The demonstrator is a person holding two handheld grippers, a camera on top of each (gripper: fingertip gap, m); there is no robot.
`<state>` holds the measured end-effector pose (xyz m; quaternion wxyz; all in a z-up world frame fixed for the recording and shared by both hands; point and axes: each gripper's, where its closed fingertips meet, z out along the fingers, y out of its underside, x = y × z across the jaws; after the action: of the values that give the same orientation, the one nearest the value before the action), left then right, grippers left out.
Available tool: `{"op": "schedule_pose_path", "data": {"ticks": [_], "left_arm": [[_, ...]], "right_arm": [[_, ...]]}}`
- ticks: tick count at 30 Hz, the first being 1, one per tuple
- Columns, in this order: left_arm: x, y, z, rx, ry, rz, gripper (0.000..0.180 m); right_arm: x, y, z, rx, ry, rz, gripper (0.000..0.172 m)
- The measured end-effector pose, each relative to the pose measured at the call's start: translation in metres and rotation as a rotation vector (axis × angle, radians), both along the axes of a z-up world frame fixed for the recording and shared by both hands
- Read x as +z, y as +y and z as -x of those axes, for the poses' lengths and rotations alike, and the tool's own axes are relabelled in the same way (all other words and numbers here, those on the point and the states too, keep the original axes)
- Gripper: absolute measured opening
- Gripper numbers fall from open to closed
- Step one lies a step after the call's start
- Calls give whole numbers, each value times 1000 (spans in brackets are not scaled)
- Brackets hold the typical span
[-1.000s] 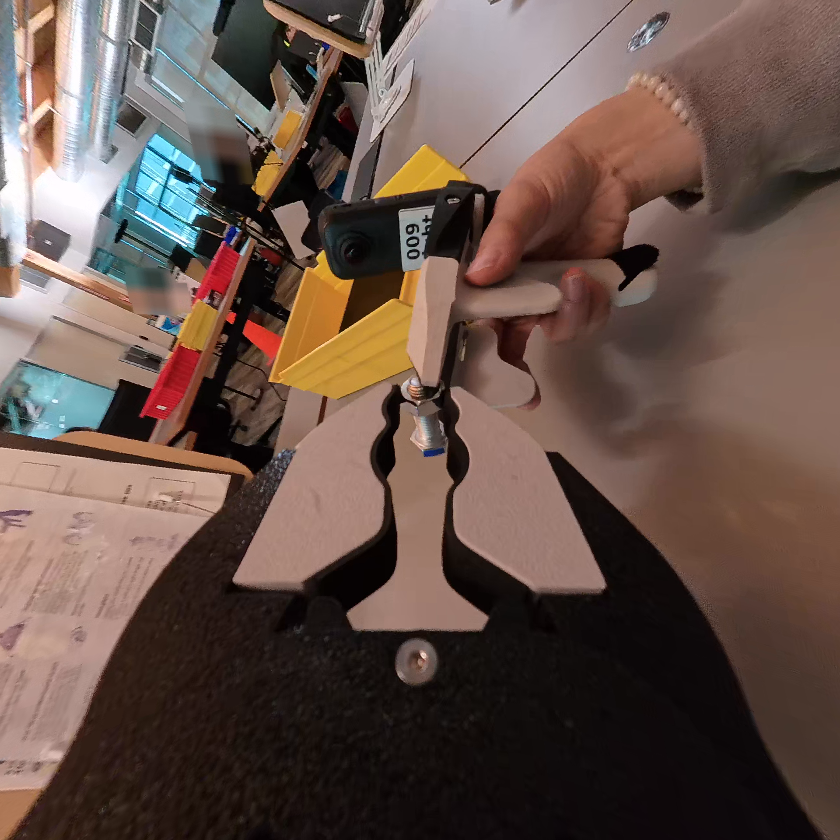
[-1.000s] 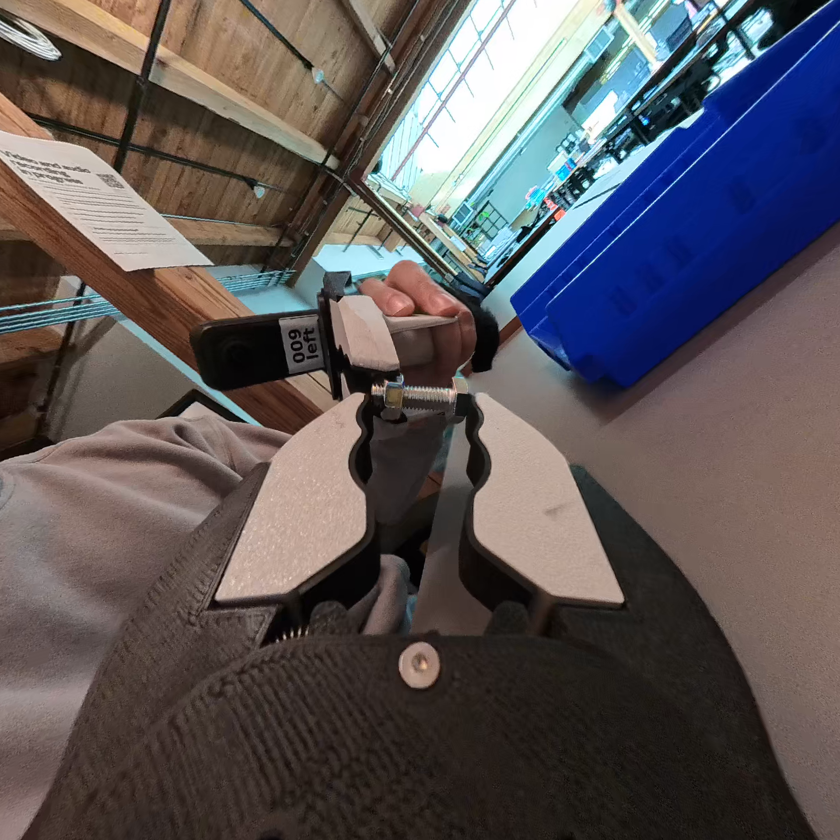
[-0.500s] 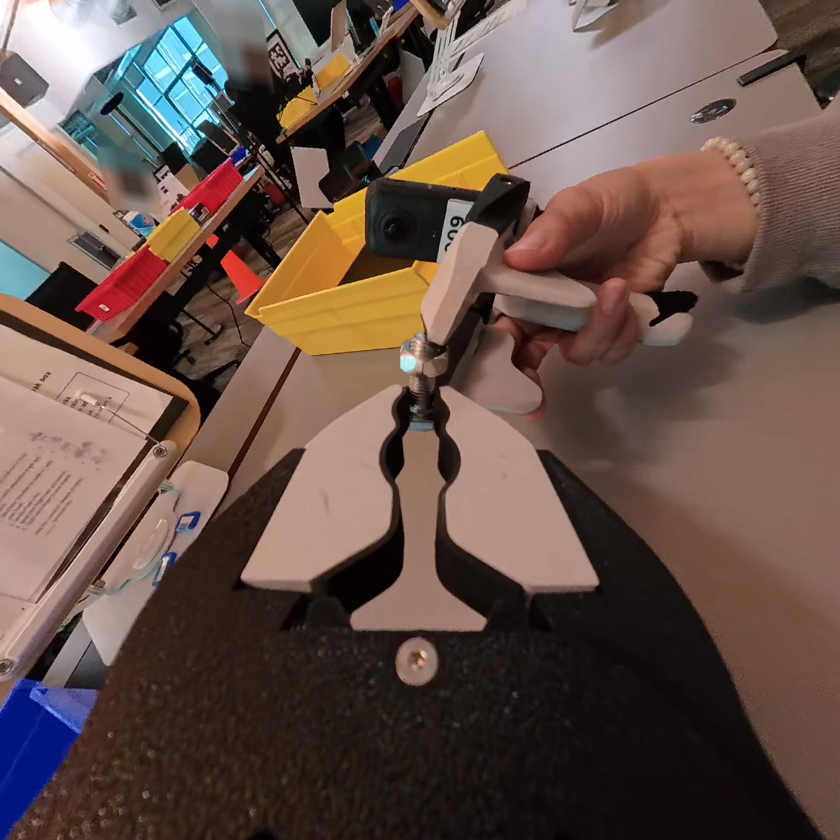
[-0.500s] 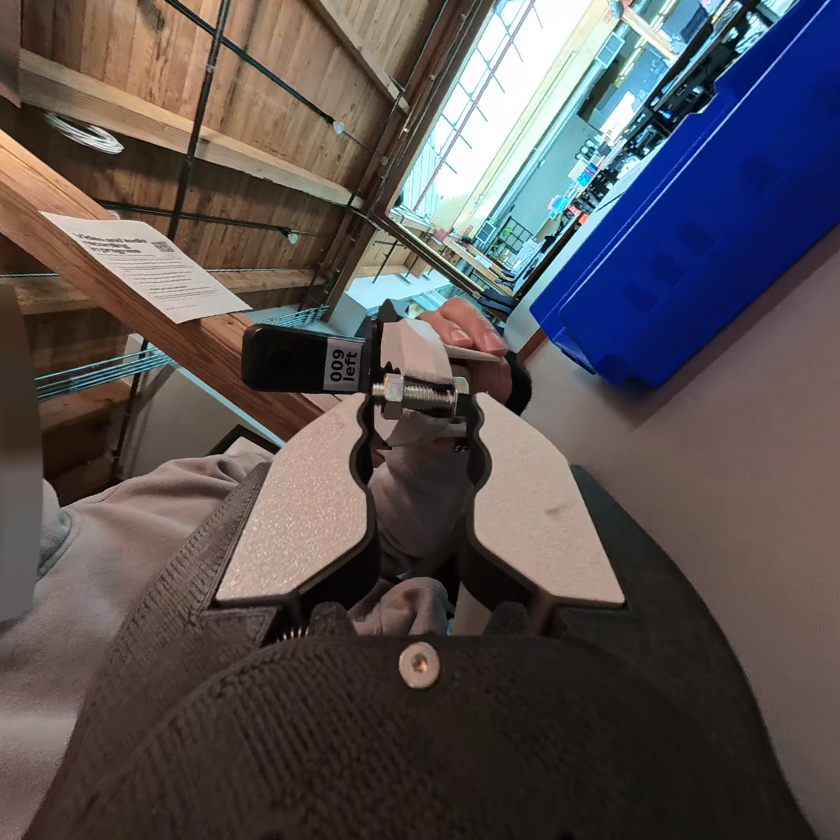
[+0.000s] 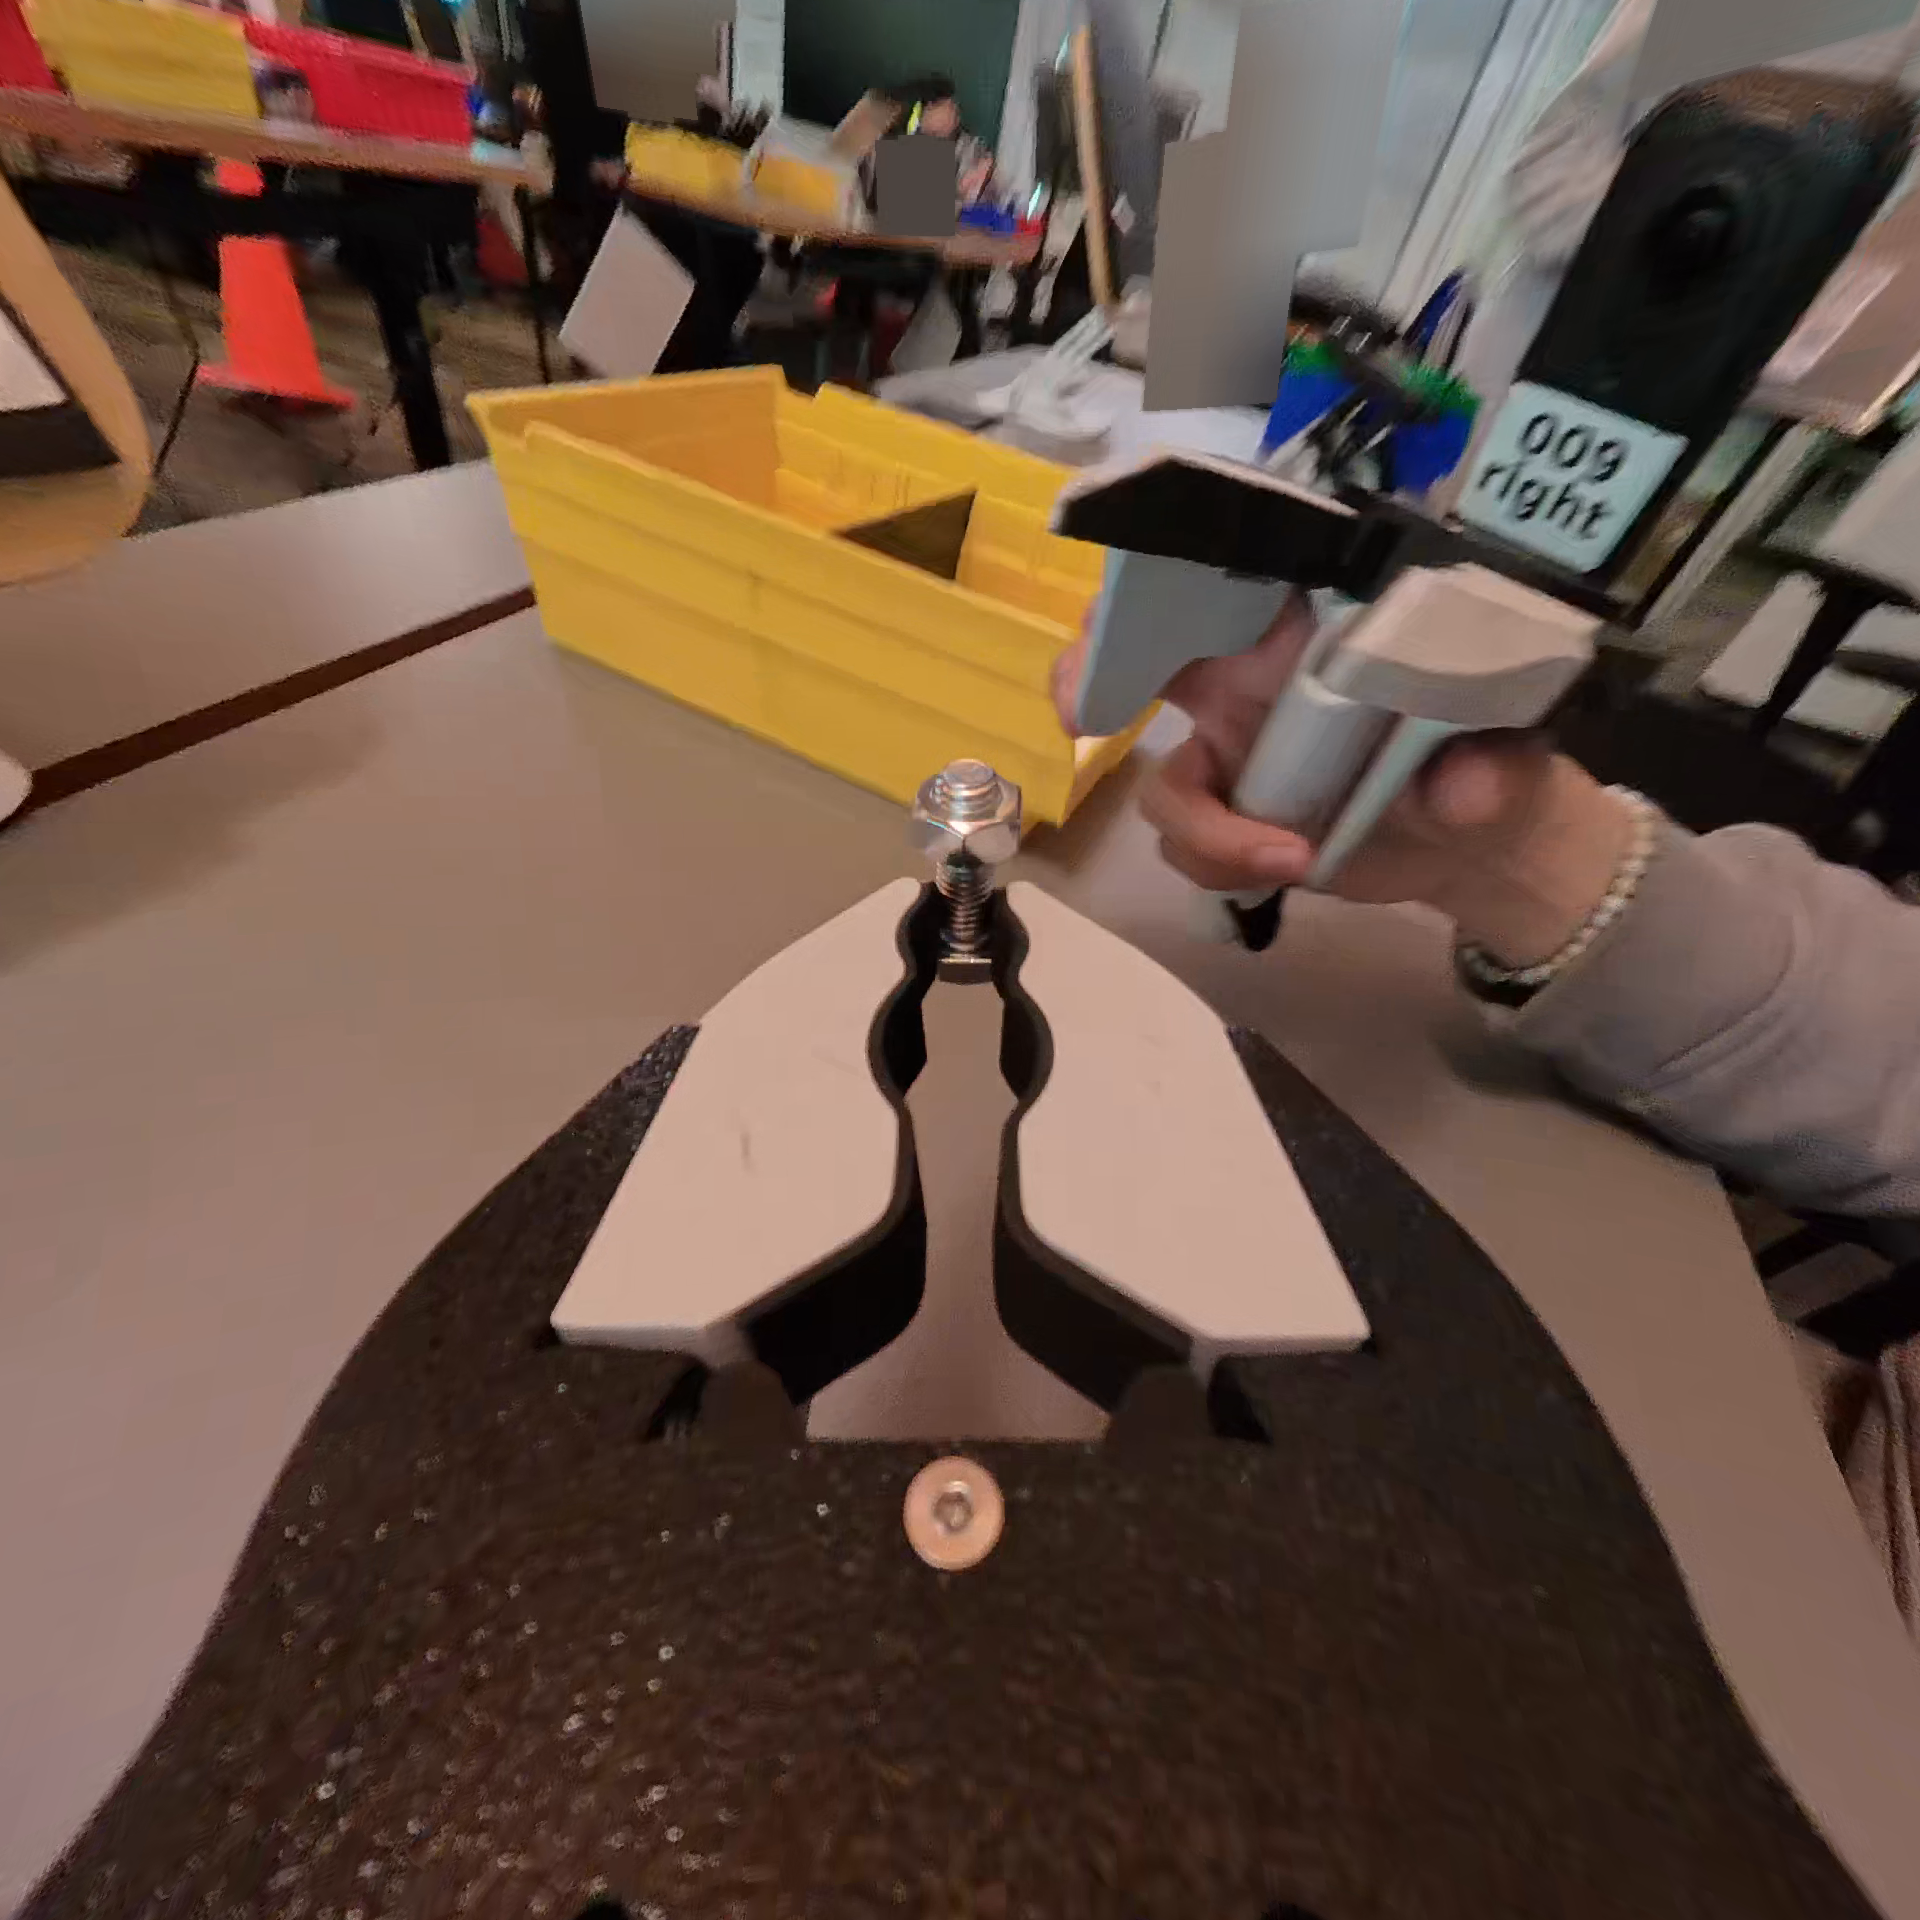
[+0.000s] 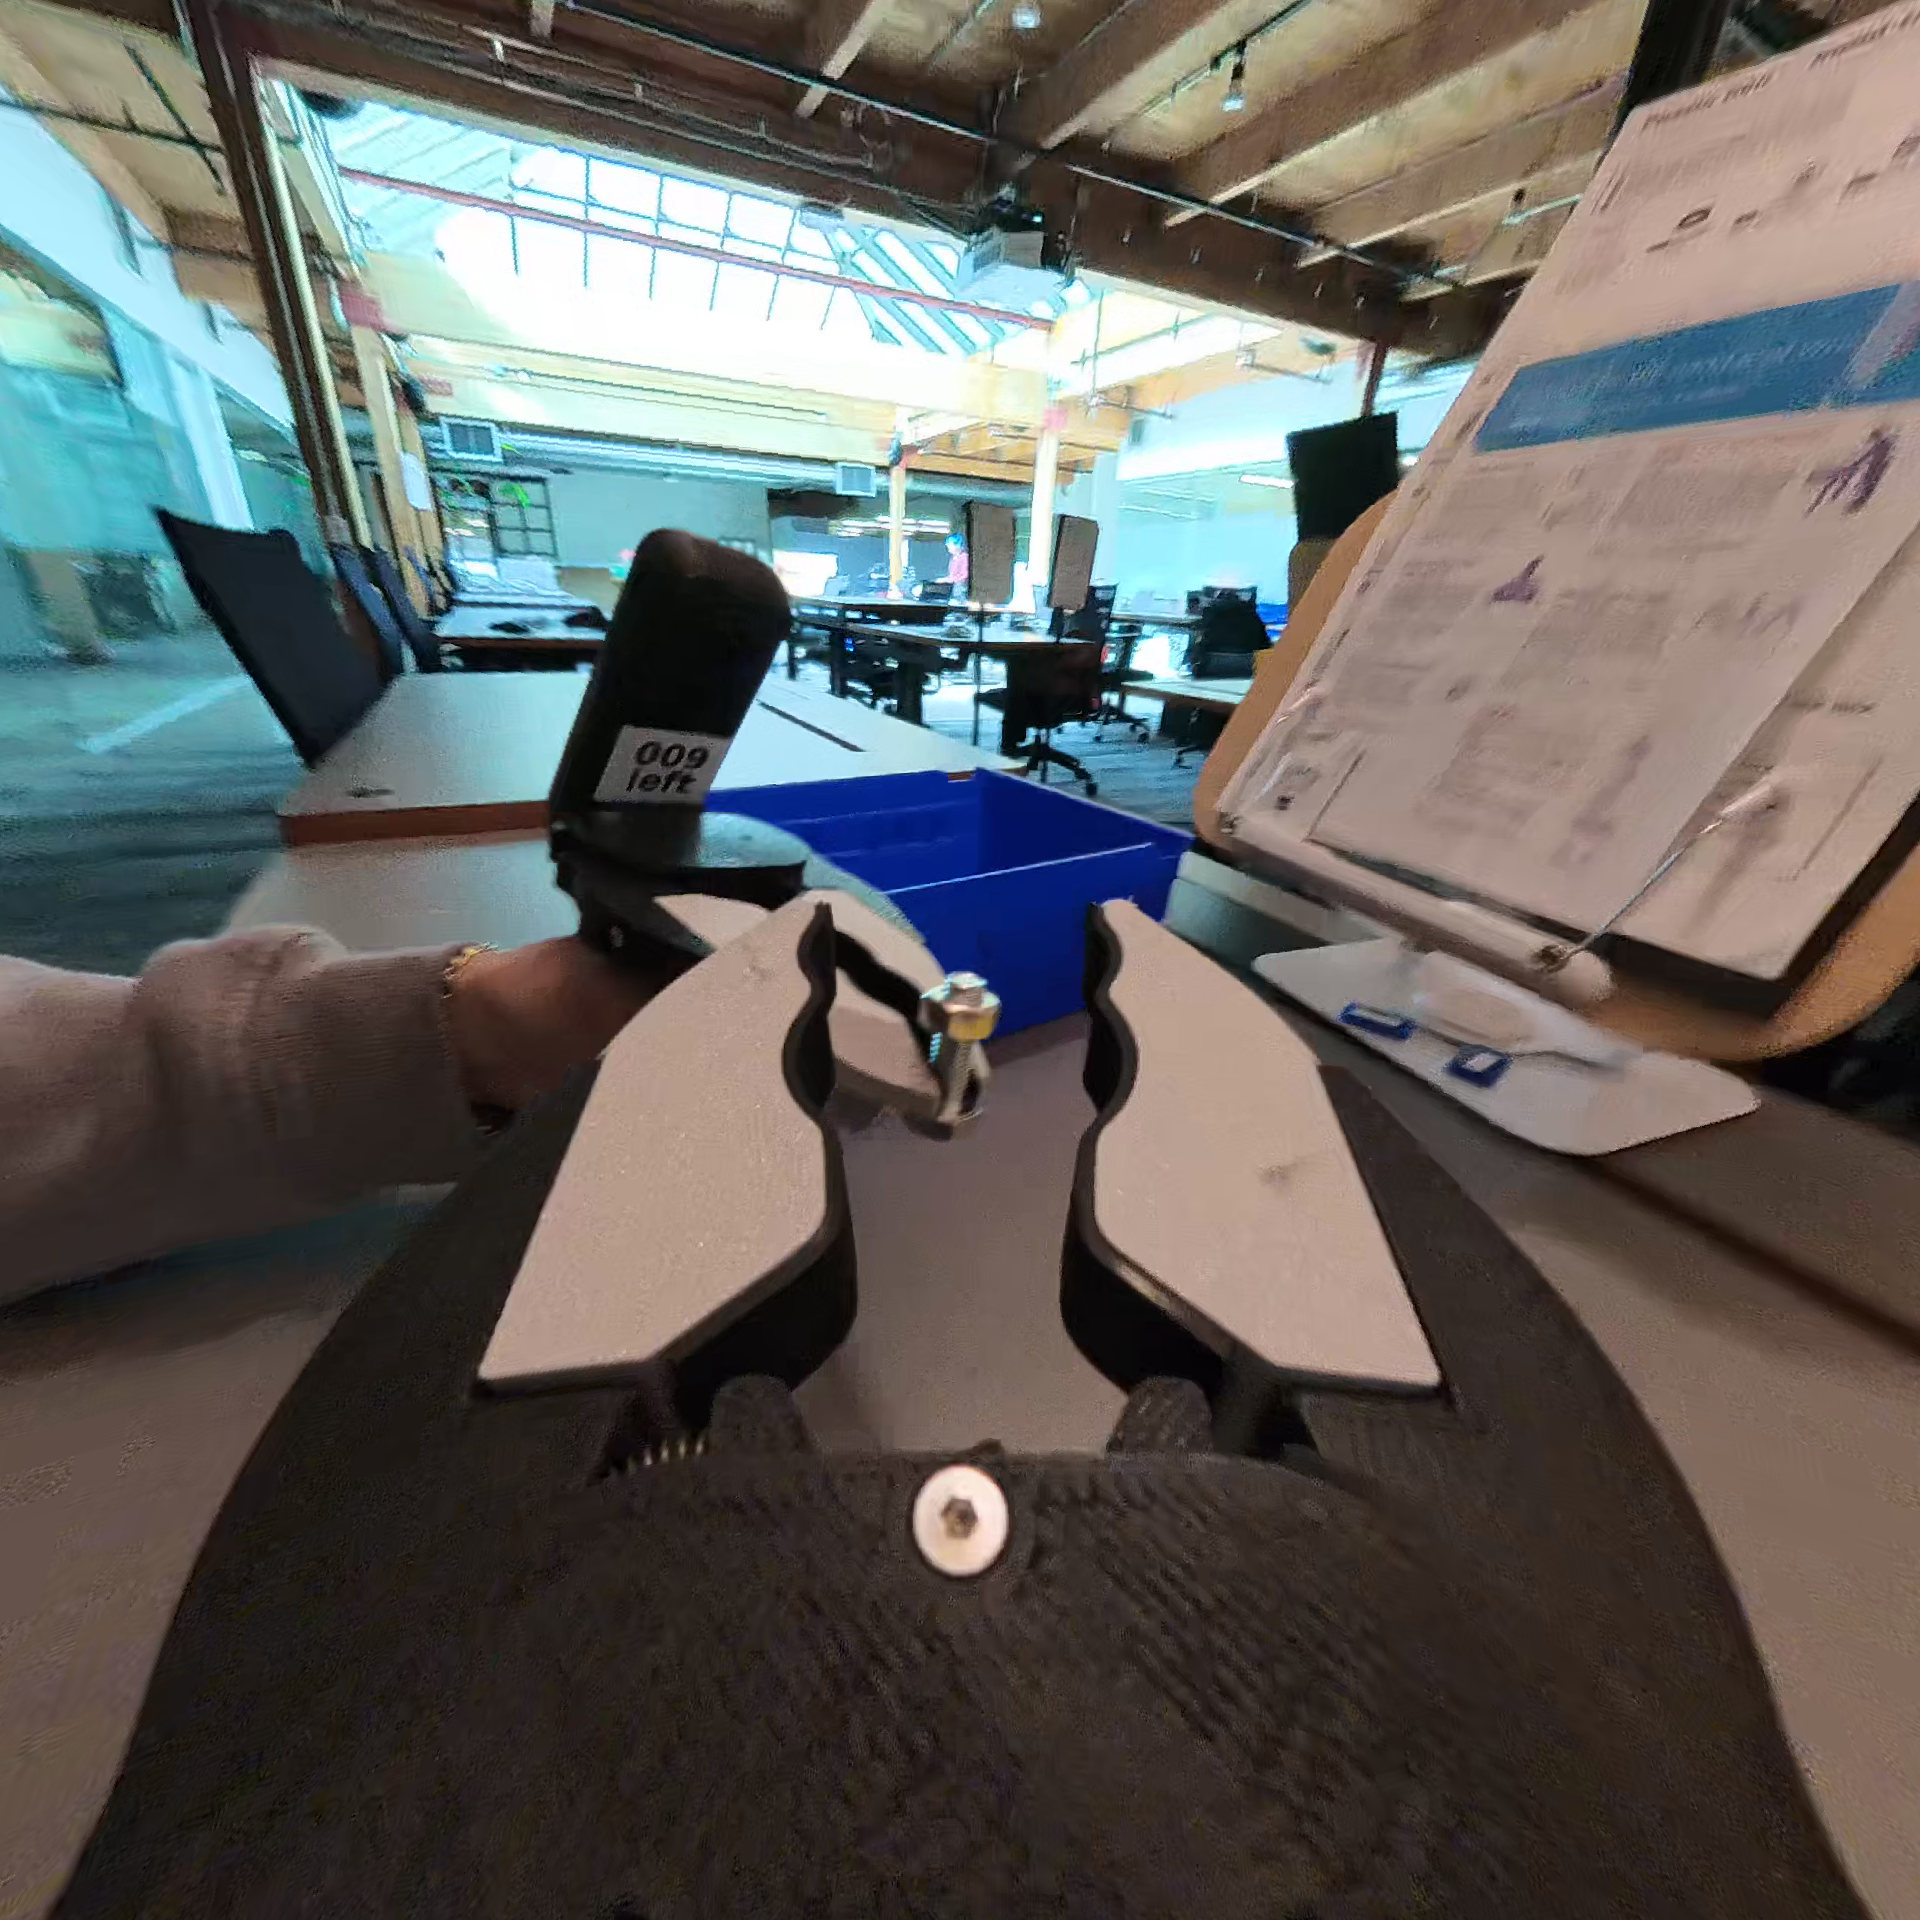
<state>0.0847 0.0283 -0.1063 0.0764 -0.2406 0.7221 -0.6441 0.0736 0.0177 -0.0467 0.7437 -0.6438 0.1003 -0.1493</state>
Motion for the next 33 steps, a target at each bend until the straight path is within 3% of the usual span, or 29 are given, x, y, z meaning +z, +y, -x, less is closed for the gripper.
{"op": "schedule_pose_path", "data": {"ticks": [5,9,16,22,25,29,33], "left_arm": [[10,-4,-8,-41,-102,166,8],[-3,9,-4,-50,-193,42,8],[-2,38,-14,5,-210,7,8],[-7,91,-38,154,-240,-81,8],[-8,100,-51,243,-229,-82,8],[-16,108,-89,392,-203,-140,9],[-8,140,-126,523,-215,-111,9]], "right_arm": [[-19,18,-25,101,53,82,51],[-36,22,-7,62,28,53,44],[-50,27,-17,-5,91,61,41],[-50,22,-24,-47,111,52,38],[-56,28,-23,-49,96,89,38],[-60,30,-23,-53,90,102,38],[-61,29,-23,-48,91,95,37]]}}
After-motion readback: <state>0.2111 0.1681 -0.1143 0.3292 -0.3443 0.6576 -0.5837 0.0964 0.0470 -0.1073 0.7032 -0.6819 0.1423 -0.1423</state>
